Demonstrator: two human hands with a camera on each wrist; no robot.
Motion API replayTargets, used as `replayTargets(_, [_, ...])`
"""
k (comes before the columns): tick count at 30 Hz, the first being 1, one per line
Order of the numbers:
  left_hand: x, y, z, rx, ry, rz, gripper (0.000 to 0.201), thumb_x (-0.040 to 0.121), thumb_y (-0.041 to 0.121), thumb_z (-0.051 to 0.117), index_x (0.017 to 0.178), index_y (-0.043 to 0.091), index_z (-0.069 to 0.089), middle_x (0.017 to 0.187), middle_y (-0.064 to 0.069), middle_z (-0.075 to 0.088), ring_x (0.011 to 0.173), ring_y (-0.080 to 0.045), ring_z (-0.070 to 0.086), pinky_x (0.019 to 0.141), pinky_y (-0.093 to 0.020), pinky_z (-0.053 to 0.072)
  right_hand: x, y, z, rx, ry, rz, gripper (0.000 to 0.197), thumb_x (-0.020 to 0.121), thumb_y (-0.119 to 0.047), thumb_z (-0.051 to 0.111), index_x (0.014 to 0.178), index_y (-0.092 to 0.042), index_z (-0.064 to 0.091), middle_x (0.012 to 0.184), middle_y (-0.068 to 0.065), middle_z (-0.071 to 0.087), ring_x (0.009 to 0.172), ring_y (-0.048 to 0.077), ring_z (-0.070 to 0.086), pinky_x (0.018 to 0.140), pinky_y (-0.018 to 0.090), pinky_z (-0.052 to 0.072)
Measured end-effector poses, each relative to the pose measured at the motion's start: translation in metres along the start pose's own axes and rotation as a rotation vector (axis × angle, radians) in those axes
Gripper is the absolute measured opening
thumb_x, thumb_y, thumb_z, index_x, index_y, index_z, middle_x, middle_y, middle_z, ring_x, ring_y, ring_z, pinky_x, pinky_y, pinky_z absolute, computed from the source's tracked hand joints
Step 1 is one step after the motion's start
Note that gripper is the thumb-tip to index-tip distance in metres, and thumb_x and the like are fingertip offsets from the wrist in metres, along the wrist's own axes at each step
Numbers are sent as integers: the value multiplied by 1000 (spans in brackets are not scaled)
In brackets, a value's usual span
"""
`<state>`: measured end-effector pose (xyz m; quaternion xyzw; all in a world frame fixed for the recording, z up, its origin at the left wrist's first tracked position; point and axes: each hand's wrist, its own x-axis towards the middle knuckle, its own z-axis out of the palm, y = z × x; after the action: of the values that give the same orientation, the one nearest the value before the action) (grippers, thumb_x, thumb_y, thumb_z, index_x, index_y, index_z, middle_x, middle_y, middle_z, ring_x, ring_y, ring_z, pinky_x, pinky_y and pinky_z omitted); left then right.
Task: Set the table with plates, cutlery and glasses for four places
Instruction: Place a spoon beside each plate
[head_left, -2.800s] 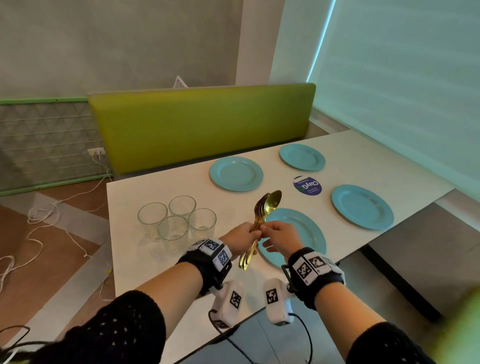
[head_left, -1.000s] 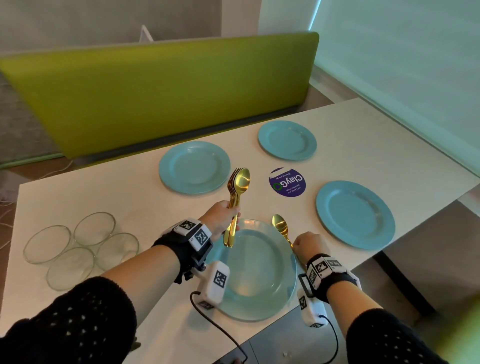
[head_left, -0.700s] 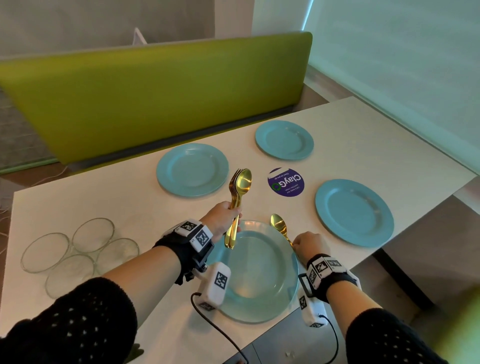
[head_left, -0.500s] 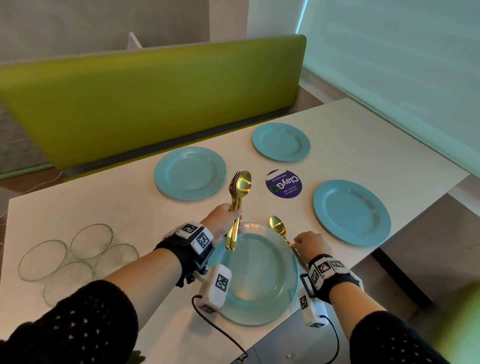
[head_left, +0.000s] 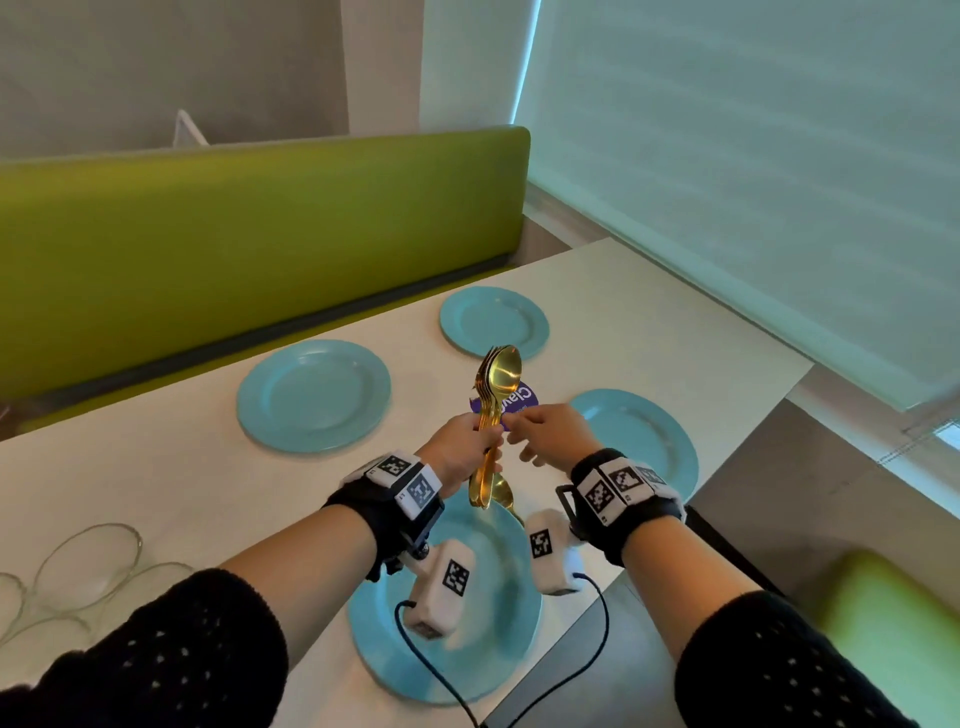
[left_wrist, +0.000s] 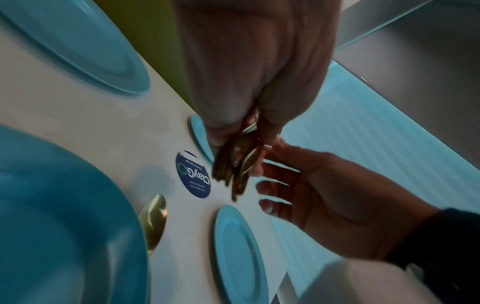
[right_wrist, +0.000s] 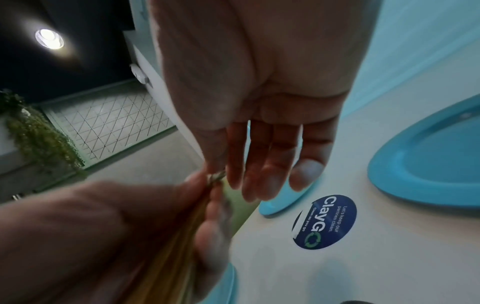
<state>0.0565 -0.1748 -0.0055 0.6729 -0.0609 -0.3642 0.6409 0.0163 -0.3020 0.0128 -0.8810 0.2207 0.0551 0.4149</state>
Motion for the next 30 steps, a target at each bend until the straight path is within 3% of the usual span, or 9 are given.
replayTargets(4, [12, 8, 21, 3, -34, 13, 25, 102, 14, 35, 85, 11, 53, 76, -3, 49, 64, -11, 46, 58, -22, 47, 13, 9, -10, 113, 46, -25, 23, 94, -22, 54, 96, -7, 71, 71, -5, 63, 57, 8, 56, 60, 22, 48])
replayTargets(8, [35, 15, 34, -13, -22, -26, 19, 102, 16, 35, 101, 6, 52, 79, -4, 50, 66, -12, 47, 60, -24, 48, 37, 21, -30, 128, 10, -18, 21, 92, -22, 55, 77, -15, 68, 72, -2, 66, 62, 9, 58, 65, 24, 51])
replayTargets(14, [82, 38, 58, -14, 22, -53, 25, 101, 19, 37, 83, 11, 53, 72, -4, 50, 63, -13, 46, 60, -23, 42, 88, 36, -66, 301, -3, 46, 28, 93, -14, 52, 66, -14, 58, 70, 6, 63, 59, 16, 57, 65, 31, 51])
replayTargets(18, [108, 46, 66, -42, 126, -96, 26, 102, 14, 35, 79, 10, 46, 69, -5, 48, 59, -14, 46, 41, -15, 47, 122, 60, -104, 315, 14, 93, 19, 92, -11, 49, 74, -14, 54, 72, 4, 64, 61, 16, 58, 60, 26, 49])
replayTargets(21, [121, 47, 69, -20, 160, -108, 26, 102, 15, 36, 78, 11, 45, 69, -5, 48, 59, -14, 47, 37, -14, 44, 145, 90, -134, 190, 8, 137, 18, 91, -12, 52, 74, -16, 55, 78, 5, 65, 64, 16, 60, 62, 27, 51])
replayTargets(23, [129, 46, 69, -3, 188, -116, 25, 101, 16, 37, 79, 11, 46, 70, -4, 49, 59, -14, 49, 43, -17, 45, 157, 112, -152, 32, 6, 172, 17, 91, -15, 55, 74, -17, 57, 82, 6, 67, 69, 17, 62, 64, 28, 53])
replayTargets(25, [137, 44, 68, -11, 220, -118, 23, 101, 16, 39, 80, 11, 48, 72, -4, 51, 61, -14, 50, 50, -21, 45, 168, 131, -166, -177, 21, 210, 13, 90, -20, 57, 78, -15, 60, 93, 9, 70, 83, 22, 66, 75, 33, 57])
replayTargets(27, [144, 43, 67, -20, 237, -115, 24, 100, 16, 39, 79, 11, 49, 72, -5, 51, 61, -16, 50, 56, -24, 45, 175, 146, -176, -424, 13, 243, 15, 90, -23, 57, 89, -11, 66, 104, 10, 70, 99, 25, 65, 88, 35, 54])
replayTargets(30, [151, 43, 67, -29, 240, -112, 26, 101, 16, 39, 78, 10, 49, 71, -5, 51, 60, -17, 49, 57, -25, 45, 179, 165, -186, -669, 1, 281, 30, 92, -29, 53, 112, -12, 67, 117, 6, 66, 109, 22, 61, 92, 29, 50])
